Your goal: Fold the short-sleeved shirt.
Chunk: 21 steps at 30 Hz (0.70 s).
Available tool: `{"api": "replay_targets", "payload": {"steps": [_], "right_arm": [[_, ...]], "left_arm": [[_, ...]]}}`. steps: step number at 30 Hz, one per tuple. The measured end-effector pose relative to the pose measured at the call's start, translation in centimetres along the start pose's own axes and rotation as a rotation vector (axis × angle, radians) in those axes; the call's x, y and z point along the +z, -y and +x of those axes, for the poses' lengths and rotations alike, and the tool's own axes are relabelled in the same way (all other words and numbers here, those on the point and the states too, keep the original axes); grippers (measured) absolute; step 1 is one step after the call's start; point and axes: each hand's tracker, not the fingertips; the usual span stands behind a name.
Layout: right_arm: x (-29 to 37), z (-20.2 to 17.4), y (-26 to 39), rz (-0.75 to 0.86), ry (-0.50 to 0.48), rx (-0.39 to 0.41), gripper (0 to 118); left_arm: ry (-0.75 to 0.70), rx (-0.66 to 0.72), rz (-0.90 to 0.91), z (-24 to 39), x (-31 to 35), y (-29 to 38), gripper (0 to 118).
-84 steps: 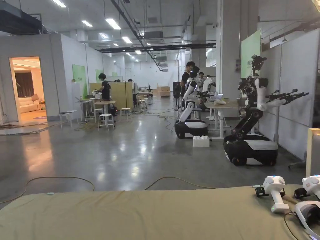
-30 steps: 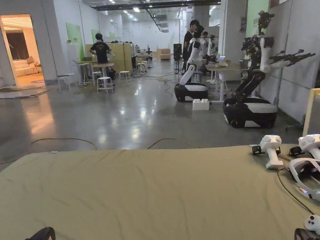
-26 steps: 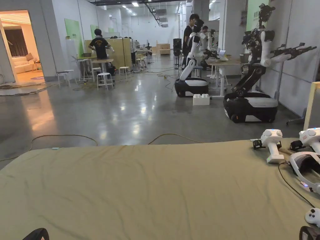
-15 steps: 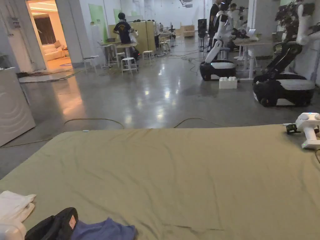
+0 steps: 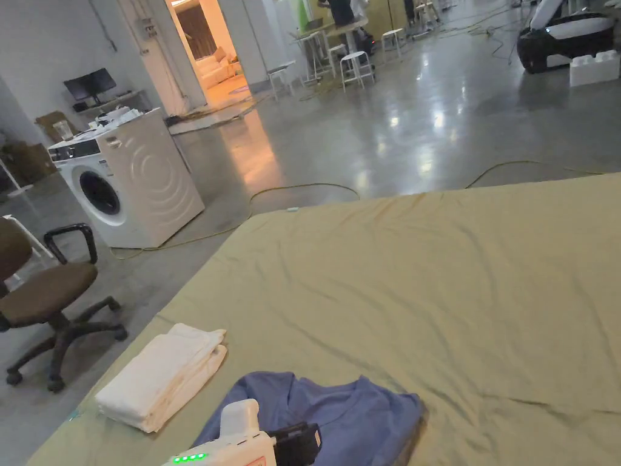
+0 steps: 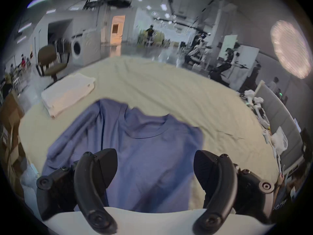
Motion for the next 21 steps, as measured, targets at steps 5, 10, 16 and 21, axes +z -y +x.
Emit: {"api": "replay_targets", "payload": {"steps": [5,10,16,21], "right_arm": [[-1.9,-0.2,0.9,-0.121,-0.008,-0.010,0],[-3.4,-0.6,1.8,-0.210,-0.011,0.053,0],[-3.7,-0.8,2.2,-0.224,-0.042,0.030,0],[-2.3,0.1,2.6,-0.192,-0.071,0.004,0]], "left_arm": [[-0.016,0.121,-0.151,-3.3,-7.6,0.4,97],[-0.115,0.039,-0.176,-2.5,-9.3,0.9,74],[-0.123,-0.042,-0.189,-1.2,-10.1,0.9,4],[-0.044,0.040,-0.061,-0.7,-5.2,-2.2,4]]}}
